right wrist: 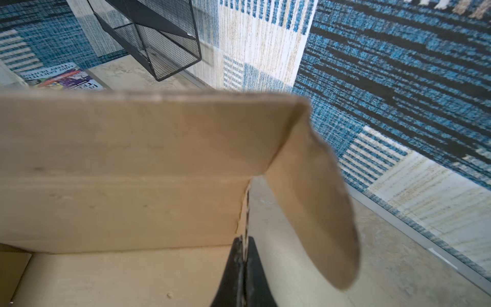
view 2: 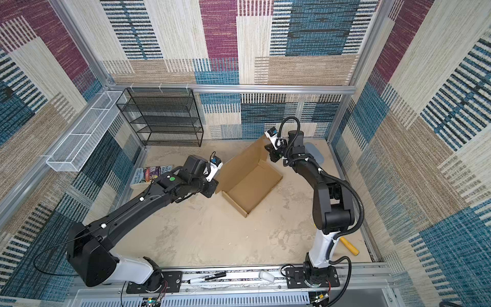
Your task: Fold the paper box
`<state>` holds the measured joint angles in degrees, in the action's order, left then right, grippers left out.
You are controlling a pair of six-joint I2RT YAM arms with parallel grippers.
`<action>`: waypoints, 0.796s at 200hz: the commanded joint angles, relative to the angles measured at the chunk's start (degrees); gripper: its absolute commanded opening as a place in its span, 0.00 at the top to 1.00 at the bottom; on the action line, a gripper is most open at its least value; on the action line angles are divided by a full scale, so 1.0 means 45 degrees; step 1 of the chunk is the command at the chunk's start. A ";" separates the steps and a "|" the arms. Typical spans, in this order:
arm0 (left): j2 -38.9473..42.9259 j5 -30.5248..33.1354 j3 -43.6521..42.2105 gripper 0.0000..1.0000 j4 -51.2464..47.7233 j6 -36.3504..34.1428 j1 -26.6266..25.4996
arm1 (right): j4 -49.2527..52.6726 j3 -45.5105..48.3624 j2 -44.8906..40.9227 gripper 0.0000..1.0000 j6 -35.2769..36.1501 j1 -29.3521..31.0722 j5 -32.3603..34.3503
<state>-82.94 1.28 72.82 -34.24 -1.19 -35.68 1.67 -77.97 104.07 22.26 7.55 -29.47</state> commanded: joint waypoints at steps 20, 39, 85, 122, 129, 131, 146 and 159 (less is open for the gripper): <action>-0.0139 -0.0040 0.0205 0.74 0.0507 0.0368 0.0267 | -0.0670 0.0676 -0.0808 1.00 -0.1894 0.0538 0.2445; -0.0178 0.0142 0.0239 0.74 0.0612 0.0619 0.0436 | -0.0993 0.1463 -0.1422 0.99 -0.2700 0.0819 0.2811; -0.0599 0.0165 0.0549 0.75 0.0587 0.1127 0.0943 | -0.0800 0.2502 -0.2673 0.99 -0.3985 0.1578 0.4349; -0.1041 -0.0196 0.1066 0.74 0.0491 0.1471 0.1268 | -0.0184 0.2843 -0.3436 0.99 -0.5048 0.1724 0.5178; -0.1135 -0.0234 0.1168 0.74 0.0480 0.1494 0.1306 | 0.0058 0.2807 -0.3494 0.99 -0.5280 0.1736 0.5333; -0.1153 -0.0242 0.1188 0.74 0.0455 0.1495 0.1307 | 0.0127 0.2804 -0.3531 0.99 -0.5343 0.1724 0.5362; -0.1324 -0.0265 0.1364 0.73 0.0460 0.1543 0.1362 | 0.0530 0.2890 -0.3711 0.99 -0.5927 0.1757 0.5576; -0.1424 -0.0303 0.1463 0.73 0.0511 0.1626 0.1406 | 0.0754 0.3056 -0.3922 0.99 -0.6264 0.1898 0.5899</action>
<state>-88.64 1.06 78.35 -32.80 4.40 -29.71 2.81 -64.97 87.99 -0.32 15.42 -6.70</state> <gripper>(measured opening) 0.271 0.052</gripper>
